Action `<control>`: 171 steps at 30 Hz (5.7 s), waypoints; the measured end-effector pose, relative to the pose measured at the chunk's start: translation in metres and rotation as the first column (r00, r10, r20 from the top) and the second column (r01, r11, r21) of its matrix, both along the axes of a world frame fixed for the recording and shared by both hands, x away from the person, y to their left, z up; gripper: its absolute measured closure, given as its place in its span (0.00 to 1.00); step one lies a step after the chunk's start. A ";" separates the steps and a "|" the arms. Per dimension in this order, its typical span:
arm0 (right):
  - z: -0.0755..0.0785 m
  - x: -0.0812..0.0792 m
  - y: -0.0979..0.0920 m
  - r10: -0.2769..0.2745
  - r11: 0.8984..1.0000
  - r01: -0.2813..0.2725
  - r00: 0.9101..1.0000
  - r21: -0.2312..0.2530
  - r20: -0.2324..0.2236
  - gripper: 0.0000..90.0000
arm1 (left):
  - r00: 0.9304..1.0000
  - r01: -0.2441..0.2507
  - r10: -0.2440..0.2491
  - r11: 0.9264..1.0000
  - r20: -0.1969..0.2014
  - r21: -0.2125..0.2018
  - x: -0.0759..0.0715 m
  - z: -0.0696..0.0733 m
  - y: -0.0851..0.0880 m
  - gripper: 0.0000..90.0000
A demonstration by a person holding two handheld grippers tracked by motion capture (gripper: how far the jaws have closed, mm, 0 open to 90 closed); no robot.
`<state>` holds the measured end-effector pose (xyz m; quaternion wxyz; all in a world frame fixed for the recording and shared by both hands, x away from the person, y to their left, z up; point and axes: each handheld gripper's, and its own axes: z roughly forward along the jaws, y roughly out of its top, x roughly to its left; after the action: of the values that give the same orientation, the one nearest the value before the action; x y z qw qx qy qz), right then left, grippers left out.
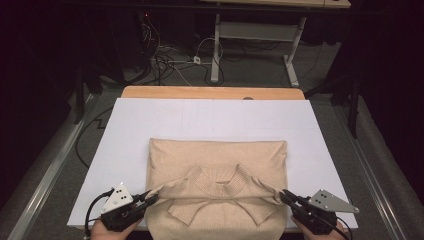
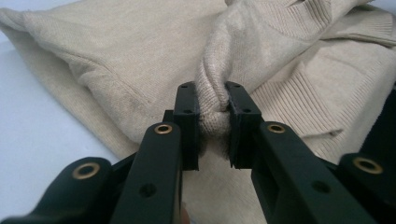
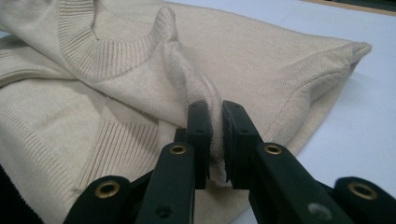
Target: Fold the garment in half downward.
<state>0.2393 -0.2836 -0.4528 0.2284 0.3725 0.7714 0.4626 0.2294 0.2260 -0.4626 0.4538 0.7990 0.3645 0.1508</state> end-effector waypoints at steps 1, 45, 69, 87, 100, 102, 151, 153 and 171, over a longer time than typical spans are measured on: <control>-0.001 -0.001 0.000 0.000 1.000 0.000 1.000 -0.003 -0.001 0.92 | 1.000 0.001 -0.001 1.000 0.003 0.002 -0.002 -0.002 0.000 0.84; -0.021 0.009 -0.023 -0.075 0.991 0.082 0.995 0.110 -0.067 0.16 | 0.993 -0.091 0.086 0.994 -0.086 -0.055 0.005 -0.020 0.015 0.15; 0.000 0.074 -0.014 -0.148 0.988 0.150 0.987 0.029 -0.064 0.07 | 0.975 -0.190 0.187 0.982 -0.117 -0.013 0.080 0.010 0.016 0.00; -0.022 0.166 -0.004 -0.239 0.971 0.226 0.936 -0.076 -0.259 0.18 | 0.926 -0.265 0.283 0.959 -0.251 0.106 0.163 -0.020 0.006 0.07; -0.023 0.168 0.011 -0.117 0.993 0.110 0.958 -0.042 -0.263 0.63 | 0.960 -0.160 0.173 0.984 -0.222 0.077 0.158 -0.020 -0.013 0.54; -0.023 0.168 0.010 -0.093 0.996 0.092 0.956 -0.017 -0.279 0.72 | 0.960 -0.152 0.162 0.986 -0.227 0.060 0.158 -0.020 -0.012 0.62; 0.029 0.164 0.012 -0.142 0.990 0.141 0.987 -0.022 -0.075 0.59 | 0.987 -0.153 0.153 0.988 -0.058 -0.002 0.158 0.035 -0.014 0.45; 0.027 0.153 0.014 -0.129 0.992 0.128 0.989 -0.019 -0.077 0.59 | 0.989 -0.137 0.136 0.991 -0.063 -0.007 0.149 0.032 -0.015 0.44; 0.002 0.111 0.034 -0.011 0.998 0.004 0.993 -0.061 -0.122 0.73 | 0.997 -0.003 0.007 0.999 -0.076 0.052 0.113 0.001 -0.039 0.72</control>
<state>0.3508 -0.2497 -0.4503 0.1939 0.3958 0.7963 0.4144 0.3419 0.1875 -0.4613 0.4182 0.8147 0.3797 0.1307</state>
